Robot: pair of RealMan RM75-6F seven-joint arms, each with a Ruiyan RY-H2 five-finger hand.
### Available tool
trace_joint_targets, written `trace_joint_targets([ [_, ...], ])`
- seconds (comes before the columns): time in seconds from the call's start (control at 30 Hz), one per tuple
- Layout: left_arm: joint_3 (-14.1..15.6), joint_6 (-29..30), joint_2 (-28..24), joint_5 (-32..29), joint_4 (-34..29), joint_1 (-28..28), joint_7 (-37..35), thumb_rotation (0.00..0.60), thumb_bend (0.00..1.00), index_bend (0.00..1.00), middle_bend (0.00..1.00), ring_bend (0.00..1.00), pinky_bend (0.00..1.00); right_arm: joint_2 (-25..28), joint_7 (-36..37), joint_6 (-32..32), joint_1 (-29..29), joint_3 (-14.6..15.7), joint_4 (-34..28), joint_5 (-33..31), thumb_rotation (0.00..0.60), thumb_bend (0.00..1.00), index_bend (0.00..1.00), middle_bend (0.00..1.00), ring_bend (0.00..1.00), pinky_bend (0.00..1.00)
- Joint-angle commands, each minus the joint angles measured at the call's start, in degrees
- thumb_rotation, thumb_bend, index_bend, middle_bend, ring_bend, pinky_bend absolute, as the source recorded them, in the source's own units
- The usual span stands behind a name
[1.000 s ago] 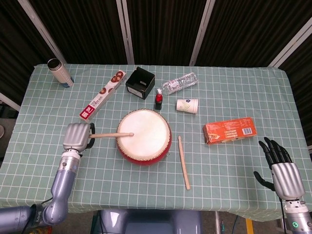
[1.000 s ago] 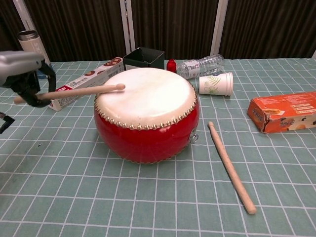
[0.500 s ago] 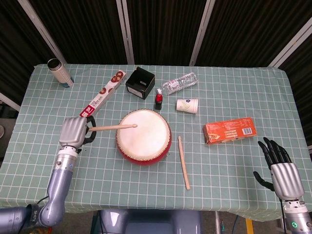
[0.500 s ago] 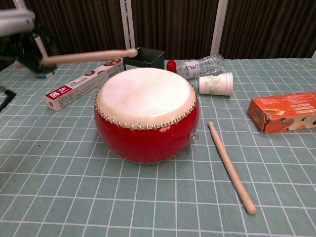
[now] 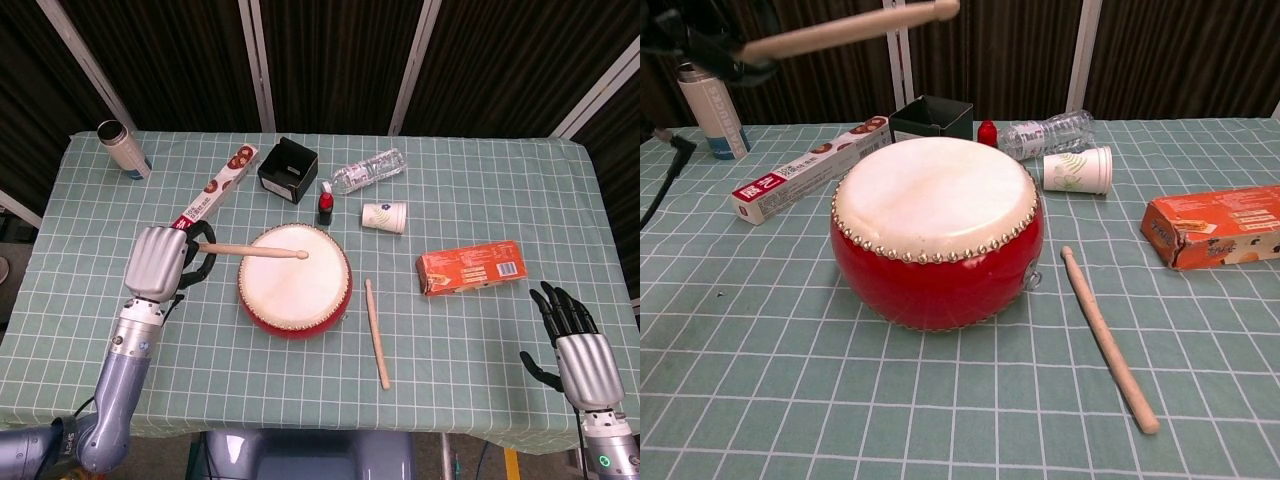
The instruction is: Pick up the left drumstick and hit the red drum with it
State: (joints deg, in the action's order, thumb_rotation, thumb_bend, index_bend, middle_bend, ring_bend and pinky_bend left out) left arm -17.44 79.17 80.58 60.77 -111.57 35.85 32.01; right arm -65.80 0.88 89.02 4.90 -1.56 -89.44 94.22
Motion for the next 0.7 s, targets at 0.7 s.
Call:
trace_joint_targets([
  [0.7, 5.72, -0.46, -7.01, -3.65, -5.92, -3.08, 1.29, 0.600, 0.66, 0.77, 1.00, 1.00, 0.96, -0.01, -0.36, 0.25, -0.19, 0.19, 0.03, 0.22, 0.600, 0.29, 0.00, 0.00, 0.00, 0.14],
])
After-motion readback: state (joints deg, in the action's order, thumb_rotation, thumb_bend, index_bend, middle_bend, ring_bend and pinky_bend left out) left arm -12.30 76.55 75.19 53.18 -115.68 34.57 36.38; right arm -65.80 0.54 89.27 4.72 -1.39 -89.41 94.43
